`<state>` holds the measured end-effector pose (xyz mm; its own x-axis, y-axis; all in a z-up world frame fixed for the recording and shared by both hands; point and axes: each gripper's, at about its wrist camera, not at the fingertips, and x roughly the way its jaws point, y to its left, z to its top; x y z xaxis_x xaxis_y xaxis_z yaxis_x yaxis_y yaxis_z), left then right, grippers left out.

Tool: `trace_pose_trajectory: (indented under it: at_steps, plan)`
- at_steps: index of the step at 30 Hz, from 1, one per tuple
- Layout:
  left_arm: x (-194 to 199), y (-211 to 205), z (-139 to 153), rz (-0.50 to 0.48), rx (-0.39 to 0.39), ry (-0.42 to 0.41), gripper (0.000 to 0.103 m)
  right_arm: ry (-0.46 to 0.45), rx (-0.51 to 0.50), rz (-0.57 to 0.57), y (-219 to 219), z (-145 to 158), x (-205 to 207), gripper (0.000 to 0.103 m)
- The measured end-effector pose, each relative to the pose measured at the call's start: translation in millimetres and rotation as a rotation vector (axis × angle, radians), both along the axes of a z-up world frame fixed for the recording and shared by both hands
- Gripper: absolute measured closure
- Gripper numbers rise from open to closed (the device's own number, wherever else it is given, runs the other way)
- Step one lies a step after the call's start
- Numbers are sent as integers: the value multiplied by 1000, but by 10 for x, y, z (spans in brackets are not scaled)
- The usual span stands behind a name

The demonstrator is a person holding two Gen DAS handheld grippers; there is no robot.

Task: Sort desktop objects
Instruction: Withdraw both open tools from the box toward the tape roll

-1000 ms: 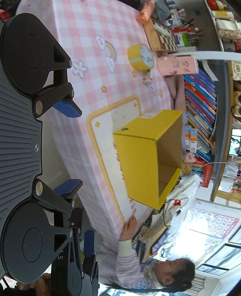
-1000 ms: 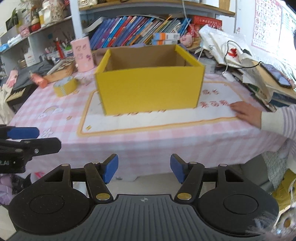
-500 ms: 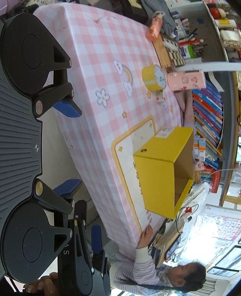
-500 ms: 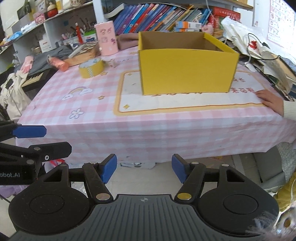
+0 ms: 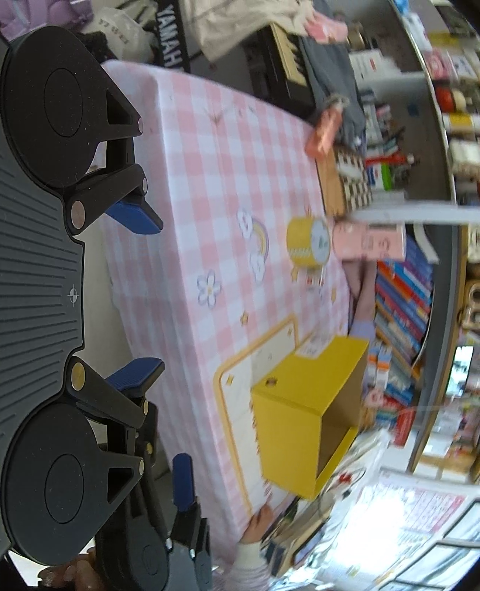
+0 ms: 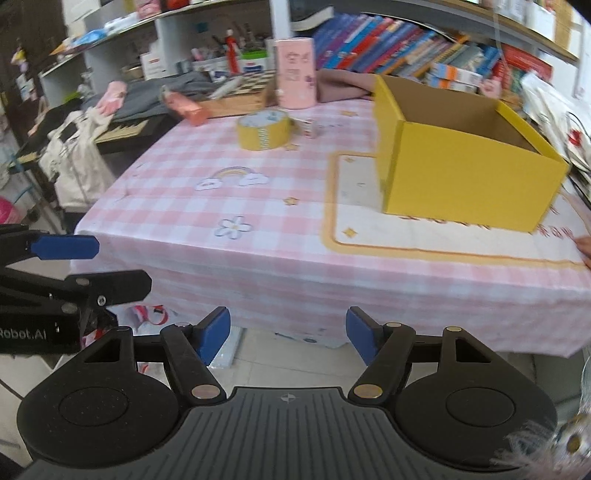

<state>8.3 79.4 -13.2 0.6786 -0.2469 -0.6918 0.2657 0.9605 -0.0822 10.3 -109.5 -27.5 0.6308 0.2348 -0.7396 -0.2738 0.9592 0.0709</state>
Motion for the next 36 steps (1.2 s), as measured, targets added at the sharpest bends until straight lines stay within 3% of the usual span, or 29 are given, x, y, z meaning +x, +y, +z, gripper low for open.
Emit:
trace_pose_trajectory:
  at_steps: [6,18,36]
  plan:
    - [35,191,61,66,-43,-9,27,-29,-6,49,177,47,43,36]
    - [338,164,123,92,-63,-63,27,-71,9,54,261,107,313,34]
    - [1338,68,149,152,-33,-65,26,-95,42,79,260,176,1457,32]
